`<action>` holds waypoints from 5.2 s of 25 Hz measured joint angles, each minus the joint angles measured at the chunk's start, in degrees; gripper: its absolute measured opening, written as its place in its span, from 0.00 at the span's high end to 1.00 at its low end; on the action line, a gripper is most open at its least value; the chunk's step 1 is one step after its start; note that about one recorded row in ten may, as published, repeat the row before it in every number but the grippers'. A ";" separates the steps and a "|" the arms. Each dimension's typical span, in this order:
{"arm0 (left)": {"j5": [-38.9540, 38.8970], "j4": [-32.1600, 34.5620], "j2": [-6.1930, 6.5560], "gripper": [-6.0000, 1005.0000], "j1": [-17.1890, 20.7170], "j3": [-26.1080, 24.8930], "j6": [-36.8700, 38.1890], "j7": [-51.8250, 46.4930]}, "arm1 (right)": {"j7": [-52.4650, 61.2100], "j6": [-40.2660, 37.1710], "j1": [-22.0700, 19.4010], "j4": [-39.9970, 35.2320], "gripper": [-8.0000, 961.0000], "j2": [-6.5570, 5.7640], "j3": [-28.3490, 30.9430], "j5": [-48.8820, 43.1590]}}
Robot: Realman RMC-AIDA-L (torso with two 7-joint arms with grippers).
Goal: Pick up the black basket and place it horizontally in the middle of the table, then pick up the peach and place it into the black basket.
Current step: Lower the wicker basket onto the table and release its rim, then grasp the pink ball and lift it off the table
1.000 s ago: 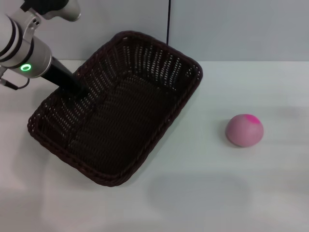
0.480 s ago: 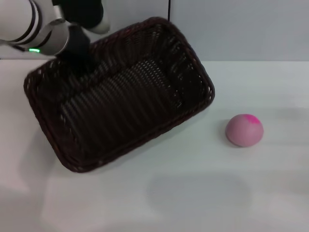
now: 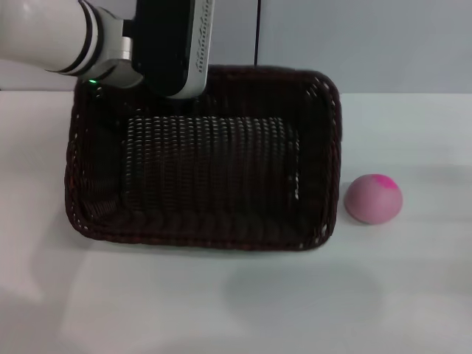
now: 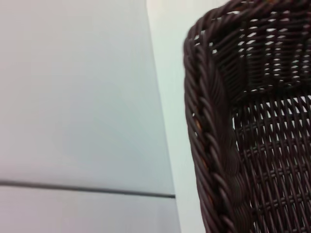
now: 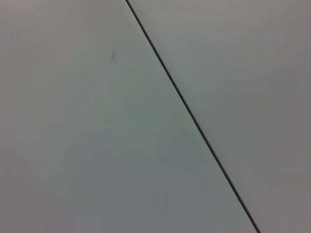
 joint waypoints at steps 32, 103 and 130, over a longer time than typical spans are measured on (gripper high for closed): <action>-0.88 1.31 -0.16 0.66 4.33 8.31 -1.52 -13.17 | 0.00 3.61 0.72 0.06 0.23 0.00 0.33 -0.13; -105.46 -56.06 0.65 0.35 27.46 -23.24 20.50 36.23 | 81.37 -1.66 14.34 -55.50 0.27 -0.07 -10.15 -102.56; -105.62 -56.39 0.49 0.36 26.13 -23.05 18.60 34.67 | 84.82 -2.46 11.81 -65.29 0.79 -0.18 -1.18 -102.63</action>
